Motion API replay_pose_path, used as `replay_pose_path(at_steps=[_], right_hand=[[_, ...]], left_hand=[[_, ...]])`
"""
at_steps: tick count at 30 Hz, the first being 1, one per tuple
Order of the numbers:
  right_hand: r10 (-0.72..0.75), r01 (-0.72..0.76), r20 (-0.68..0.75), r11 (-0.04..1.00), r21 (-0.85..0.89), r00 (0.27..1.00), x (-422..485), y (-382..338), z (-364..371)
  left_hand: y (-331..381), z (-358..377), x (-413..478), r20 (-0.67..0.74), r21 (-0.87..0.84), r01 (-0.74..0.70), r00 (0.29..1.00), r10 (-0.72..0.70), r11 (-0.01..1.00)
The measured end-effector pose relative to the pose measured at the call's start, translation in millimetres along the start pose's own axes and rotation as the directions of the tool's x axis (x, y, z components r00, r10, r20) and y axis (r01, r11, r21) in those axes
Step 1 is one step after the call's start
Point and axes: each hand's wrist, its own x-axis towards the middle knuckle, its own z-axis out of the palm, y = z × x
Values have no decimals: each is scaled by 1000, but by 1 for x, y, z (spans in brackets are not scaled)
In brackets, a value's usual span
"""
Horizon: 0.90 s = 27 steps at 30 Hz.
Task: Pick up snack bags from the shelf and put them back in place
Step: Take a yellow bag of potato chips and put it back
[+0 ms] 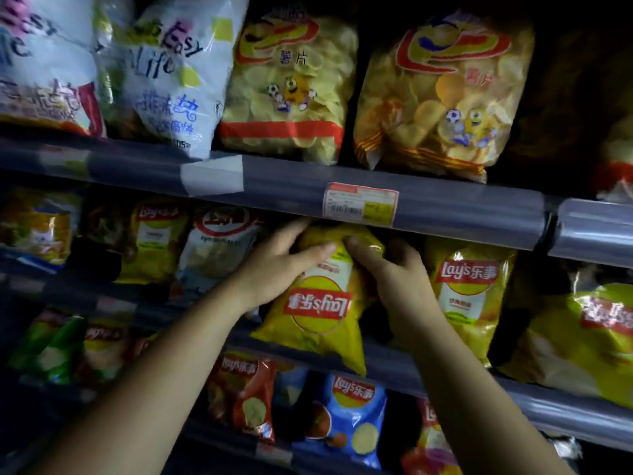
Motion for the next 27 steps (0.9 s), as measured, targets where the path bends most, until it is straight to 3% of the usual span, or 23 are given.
replay_pose_path(at_steps=[3,7,27], right_hand=[[83,-94,129,992,79,988,-28,4,-26],[123,-168,226,968,188,966,-59,13,-58],[200,-243,279,961,130,939,-101,31,-113]], left_hand=[[-7,6,-28,60,-82,-22,998,27,996],[-15,28,-59,-3,-264,12,1000,-13,964],[-37,90,-97,-3,-378,134,989,-146,916]])
